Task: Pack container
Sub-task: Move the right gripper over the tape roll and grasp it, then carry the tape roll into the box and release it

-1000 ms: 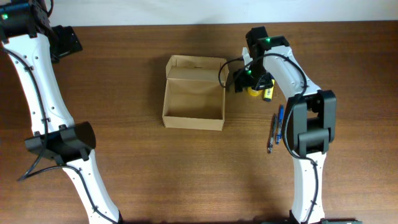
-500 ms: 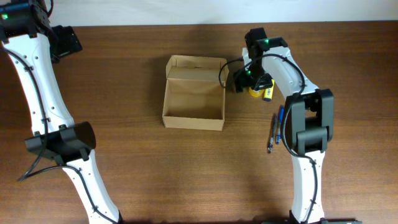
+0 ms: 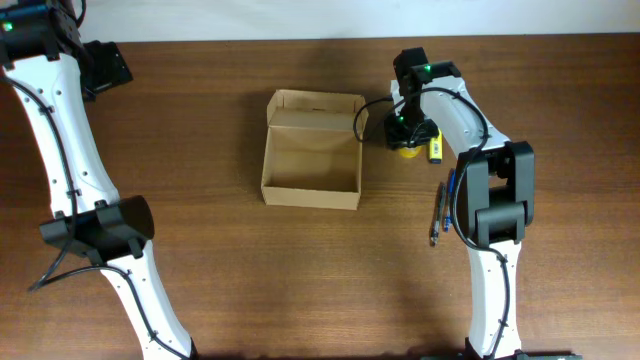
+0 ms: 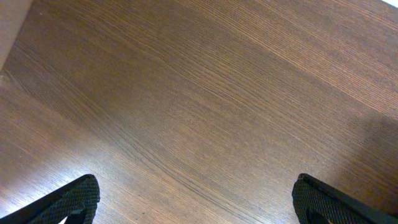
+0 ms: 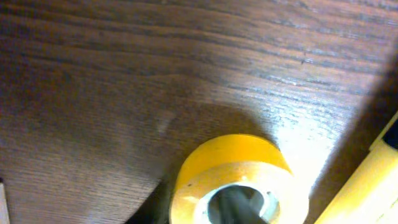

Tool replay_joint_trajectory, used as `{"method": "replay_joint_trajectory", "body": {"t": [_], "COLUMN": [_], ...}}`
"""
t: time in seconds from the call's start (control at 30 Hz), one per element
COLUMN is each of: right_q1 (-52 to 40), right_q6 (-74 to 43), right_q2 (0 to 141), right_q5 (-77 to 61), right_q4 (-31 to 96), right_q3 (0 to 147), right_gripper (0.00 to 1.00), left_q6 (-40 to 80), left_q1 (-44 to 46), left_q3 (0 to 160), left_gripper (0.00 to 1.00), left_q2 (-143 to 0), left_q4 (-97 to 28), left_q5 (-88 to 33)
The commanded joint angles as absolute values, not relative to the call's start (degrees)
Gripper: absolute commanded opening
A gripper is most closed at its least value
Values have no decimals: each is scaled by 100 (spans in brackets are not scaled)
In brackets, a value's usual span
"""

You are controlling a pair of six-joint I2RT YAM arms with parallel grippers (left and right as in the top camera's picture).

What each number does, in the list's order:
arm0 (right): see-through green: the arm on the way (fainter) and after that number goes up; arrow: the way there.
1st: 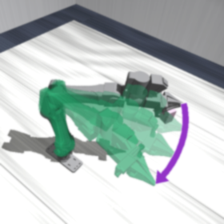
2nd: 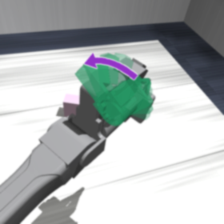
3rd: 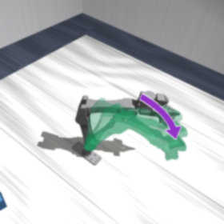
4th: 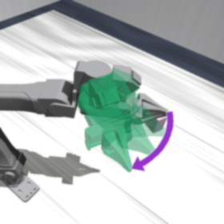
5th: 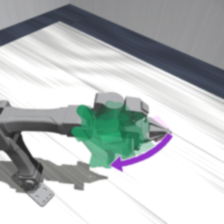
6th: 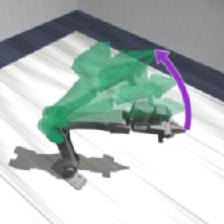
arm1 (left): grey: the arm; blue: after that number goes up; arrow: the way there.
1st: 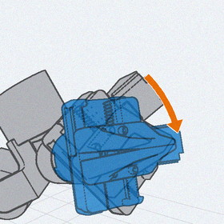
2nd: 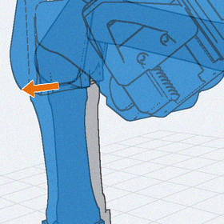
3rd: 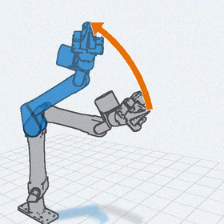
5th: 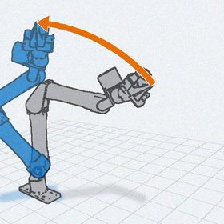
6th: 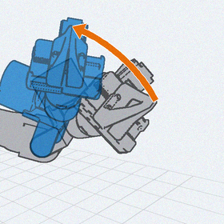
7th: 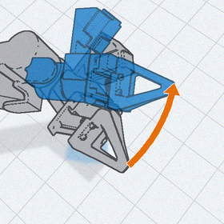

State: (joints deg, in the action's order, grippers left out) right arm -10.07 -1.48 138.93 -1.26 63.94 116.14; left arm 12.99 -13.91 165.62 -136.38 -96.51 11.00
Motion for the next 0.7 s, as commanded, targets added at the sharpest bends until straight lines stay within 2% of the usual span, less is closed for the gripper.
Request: {"method": "replay_joint_trajectory", "body": {"t": [0.0,0.03,0.23,0.67], "right_q1": [-1000,-1000,-963,-1210], "right_q6": [-200,-202,-222,12], "right_q2": [13990,13990,13937,13555], "right_q5": [-80,-84,-392,-491], "right_q4": [6425,6429,6729,8495], "right_q3": [11627,11627,12001,15012], "right_gripper": [10,4,4,4], "left_q6": [1212,1212,1212,1212], "left_q1": [-1415,-1415,-1415,-1415], "left_q3": [16536,16536,16536,16536], "left_gripper": [100,100,100,100], "left_q2": [-13465,-13465,-13465,-13465], "left_q4": [-9666,-9666,-9666,-9666], "left_q5": [1140,1140,1140,1140]}}
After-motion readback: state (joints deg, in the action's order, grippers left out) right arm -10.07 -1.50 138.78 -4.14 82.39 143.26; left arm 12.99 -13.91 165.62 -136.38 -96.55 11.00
